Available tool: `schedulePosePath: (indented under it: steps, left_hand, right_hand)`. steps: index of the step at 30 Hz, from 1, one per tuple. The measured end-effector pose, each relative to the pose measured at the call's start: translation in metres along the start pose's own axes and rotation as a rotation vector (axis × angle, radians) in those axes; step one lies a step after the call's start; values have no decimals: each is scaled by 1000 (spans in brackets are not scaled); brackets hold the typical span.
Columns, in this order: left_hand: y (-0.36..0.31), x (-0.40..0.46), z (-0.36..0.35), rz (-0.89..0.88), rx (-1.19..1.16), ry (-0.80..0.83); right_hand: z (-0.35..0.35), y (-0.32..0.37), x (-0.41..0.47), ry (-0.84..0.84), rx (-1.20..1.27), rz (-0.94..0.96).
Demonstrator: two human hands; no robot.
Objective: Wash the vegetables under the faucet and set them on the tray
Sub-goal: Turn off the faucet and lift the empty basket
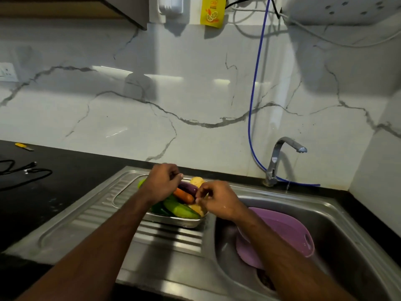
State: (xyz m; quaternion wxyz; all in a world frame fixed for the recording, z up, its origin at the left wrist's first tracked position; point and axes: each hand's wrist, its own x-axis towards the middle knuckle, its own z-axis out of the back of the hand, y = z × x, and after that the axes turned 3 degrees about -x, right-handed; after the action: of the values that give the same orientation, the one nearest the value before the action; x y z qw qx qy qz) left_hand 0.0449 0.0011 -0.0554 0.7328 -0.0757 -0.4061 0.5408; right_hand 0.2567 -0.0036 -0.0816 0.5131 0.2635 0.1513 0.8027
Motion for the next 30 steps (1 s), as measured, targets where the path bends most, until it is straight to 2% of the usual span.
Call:
schedulePosePath:
  steps: [3,7,13,19,27,30]
  left_hand:
    - [-28,14,-25,-44,-54,-14]
    - [-71,33,-83,-89,-172,6]
    - [-106,42,-194,24,-431,92]
    - [-112,67,-274,225,-574,177]
    - [-146,105,-321,307,-666,296]
    - [-152,115,-330,306,-670,288]
  right_hand:
    - [18,-29,-8,-114,-18,-54]
    - [44,-92,-42,-215,-45,-221]
    - [52,-200,-95,-255,-115,-518]
    - [64,-228,-88,-264,-11,-683]
    - [57,-243,-88,-256,24,-811]
    - [53,-246,-85,-247,33,-828]
